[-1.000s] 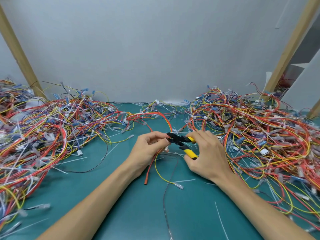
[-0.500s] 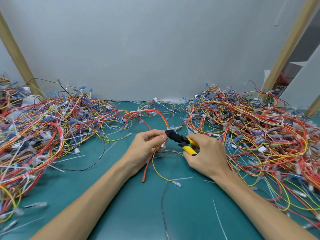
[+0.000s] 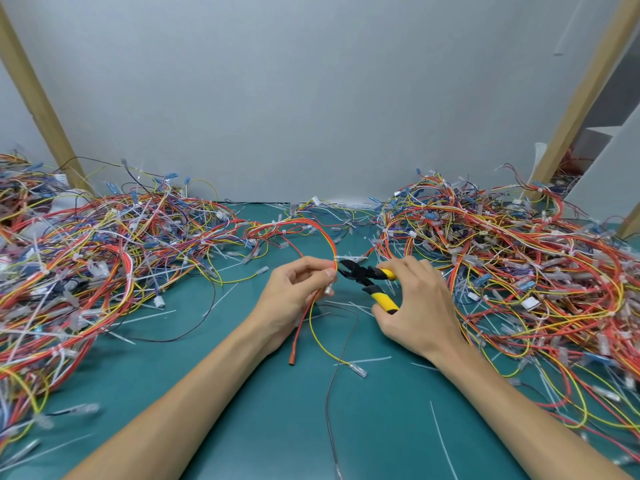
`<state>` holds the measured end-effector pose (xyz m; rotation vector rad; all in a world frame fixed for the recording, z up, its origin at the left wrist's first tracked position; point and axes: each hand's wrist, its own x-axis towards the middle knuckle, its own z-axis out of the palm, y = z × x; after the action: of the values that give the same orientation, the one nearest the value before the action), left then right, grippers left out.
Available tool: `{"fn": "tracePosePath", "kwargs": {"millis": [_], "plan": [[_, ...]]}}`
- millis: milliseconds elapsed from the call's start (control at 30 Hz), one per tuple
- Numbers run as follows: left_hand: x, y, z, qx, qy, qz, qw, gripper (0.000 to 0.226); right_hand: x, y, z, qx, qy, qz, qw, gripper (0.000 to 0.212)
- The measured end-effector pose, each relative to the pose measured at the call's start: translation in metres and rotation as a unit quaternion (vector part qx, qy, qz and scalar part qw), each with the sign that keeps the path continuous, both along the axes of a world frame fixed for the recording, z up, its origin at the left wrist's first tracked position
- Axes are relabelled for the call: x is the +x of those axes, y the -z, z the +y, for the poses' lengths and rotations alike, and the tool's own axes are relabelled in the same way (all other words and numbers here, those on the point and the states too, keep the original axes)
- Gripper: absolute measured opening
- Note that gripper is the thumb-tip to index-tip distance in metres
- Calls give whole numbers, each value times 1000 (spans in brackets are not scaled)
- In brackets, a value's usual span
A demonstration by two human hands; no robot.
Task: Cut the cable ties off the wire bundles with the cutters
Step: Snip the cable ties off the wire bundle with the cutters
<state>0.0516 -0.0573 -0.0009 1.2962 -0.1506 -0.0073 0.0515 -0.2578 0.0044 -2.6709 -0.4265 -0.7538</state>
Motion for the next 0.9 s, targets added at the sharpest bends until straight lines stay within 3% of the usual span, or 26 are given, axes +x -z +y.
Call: {"fn": "tracePosePath", "kwargs": {"millis": [233, 467, 767, 900], "plan": [[0, -1, 0, 42, 16, -13, 999, 9, -1, -1, 0, 2, -28, -5, 1000, 43], [-3, -3, -1, 83, 15, -37, 996, 9, -8, -3, 2, 3, -22, 1, 1000, 22], [-1, -3, -3, 77, 0, -15, 997, 9, -8, -3, 2, 23, -4, 3, 1000, 20], [1, -1, -3, 28, -14, 1, 1000, 9, -4, -1, 1, -1, -6, 11, 1000, 25]]}}
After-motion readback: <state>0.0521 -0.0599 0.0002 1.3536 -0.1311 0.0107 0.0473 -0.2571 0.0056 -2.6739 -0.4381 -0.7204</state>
